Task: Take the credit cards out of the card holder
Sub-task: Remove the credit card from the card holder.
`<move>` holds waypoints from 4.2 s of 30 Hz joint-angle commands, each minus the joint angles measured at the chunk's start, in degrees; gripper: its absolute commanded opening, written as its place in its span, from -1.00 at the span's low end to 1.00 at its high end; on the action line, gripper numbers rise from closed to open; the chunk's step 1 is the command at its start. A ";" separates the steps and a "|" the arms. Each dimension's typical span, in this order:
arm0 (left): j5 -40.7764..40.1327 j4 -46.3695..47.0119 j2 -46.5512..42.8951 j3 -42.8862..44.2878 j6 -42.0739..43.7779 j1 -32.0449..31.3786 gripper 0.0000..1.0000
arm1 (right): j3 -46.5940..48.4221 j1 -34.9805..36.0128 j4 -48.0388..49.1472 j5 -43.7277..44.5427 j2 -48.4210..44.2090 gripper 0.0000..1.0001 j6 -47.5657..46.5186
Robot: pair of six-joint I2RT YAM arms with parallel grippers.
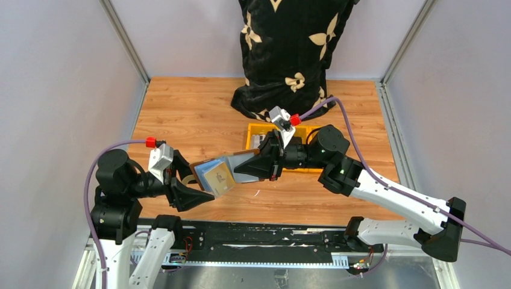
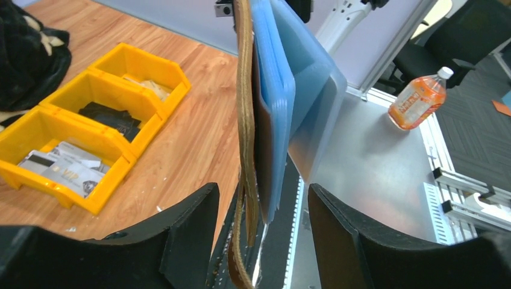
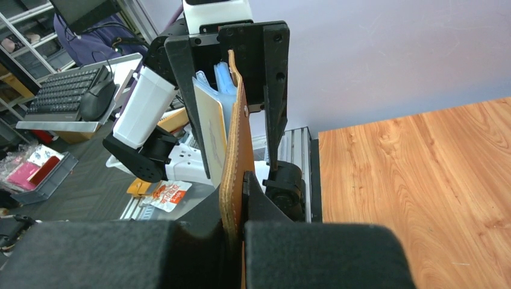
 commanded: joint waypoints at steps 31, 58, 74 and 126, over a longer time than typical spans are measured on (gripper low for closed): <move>9.84 -1.07 4.90 4.41 -2.23 -0.10 -0.77 | -1.11 4.93 5.97 3.43 0.63 -0.94 2.70; -10.45 5.43 4.05 2.46 -10.91 -0.10 -1.00 | 11.83 2.59 -13.02 -1.16 2.39 0.07 3.64; -0.87 5.89 4.39 3.67 -11.74 -0.04 -1.00 | 13.16 2.31 -14.64 0.25 7.73 -0.08 0.88; 7.38 5.72 5.24 5.94 -15.00 -0.03 -0.67 | 3.48 -0.04 -4.53 -2.28 3.63 -1.00 6.07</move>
